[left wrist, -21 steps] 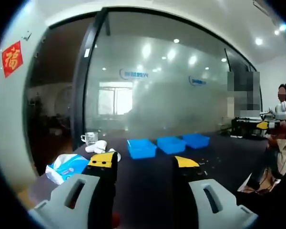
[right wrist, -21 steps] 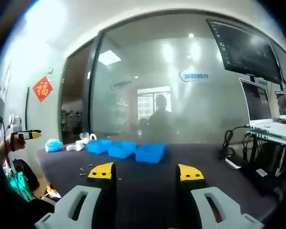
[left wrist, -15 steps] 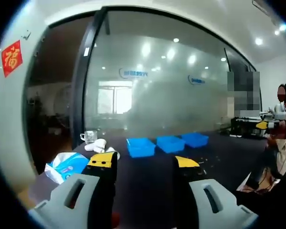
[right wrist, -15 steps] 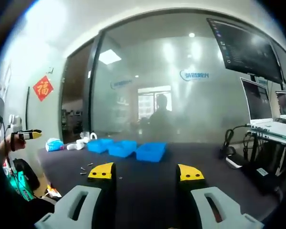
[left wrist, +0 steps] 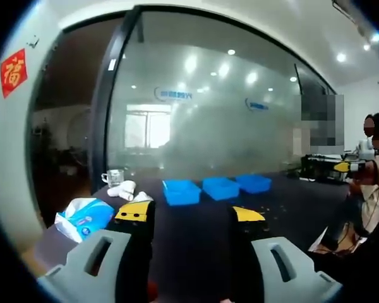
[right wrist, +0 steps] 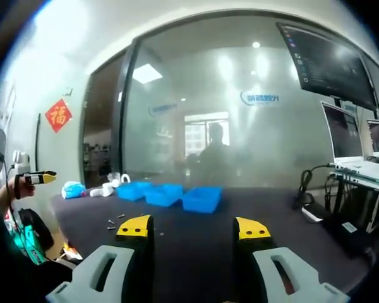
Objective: Sort the screws, nuts, and washers into the corresponding bins
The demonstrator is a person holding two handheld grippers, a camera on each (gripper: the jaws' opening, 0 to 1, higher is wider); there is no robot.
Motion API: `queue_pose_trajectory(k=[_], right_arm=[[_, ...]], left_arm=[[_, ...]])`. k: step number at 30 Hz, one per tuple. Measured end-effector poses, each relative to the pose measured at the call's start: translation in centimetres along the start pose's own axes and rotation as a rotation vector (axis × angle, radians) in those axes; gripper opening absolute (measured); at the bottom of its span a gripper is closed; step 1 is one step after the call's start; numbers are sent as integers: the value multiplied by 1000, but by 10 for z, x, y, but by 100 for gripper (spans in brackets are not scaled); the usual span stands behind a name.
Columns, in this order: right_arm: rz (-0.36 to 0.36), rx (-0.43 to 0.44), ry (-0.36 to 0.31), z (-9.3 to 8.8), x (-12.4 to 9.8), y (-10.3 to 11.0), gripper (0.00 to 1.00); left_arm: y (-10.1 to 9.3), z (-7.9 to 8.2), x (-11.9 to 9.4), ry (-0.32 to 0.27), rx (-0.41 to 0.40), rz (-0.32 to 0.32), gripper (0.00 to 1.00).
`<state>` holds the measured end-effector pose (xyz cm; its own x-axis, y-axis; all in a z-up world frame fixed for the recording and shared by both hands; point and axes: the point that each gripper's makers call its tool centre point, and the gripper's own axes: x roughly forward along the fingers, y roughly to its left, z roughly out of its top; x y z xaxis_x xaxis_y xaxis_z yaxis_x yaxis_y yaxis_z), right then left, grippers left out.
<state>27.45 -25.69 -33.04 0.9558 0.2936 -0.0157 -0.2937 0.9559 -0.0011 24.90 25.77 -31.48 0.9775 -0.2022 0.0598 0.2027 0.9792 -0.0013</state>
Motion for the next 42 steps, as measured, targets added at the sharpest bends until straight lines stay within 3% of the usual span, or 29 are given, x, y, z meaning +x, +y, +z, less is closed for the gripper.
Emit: queue_pose_trajectory(k=[17, 24, 34, 42], right_arm=[[69, -31, 38, -7, 15, 16, 46], [135, -68, 77, -13, 28, 30, 46], [255, -89, 129, -16, 41, 52, 46], [344, -105, 181, -20, 50, 67, 46]], left_arm=[[-15, -8, 8, 35, -28, -91, 47], [-25, -14, 14, 69, -50, -154, 47], [-40, -8, 21, 76, -63, -227, 47], [-59, -16, 24, 130, -44, -307, 47]])
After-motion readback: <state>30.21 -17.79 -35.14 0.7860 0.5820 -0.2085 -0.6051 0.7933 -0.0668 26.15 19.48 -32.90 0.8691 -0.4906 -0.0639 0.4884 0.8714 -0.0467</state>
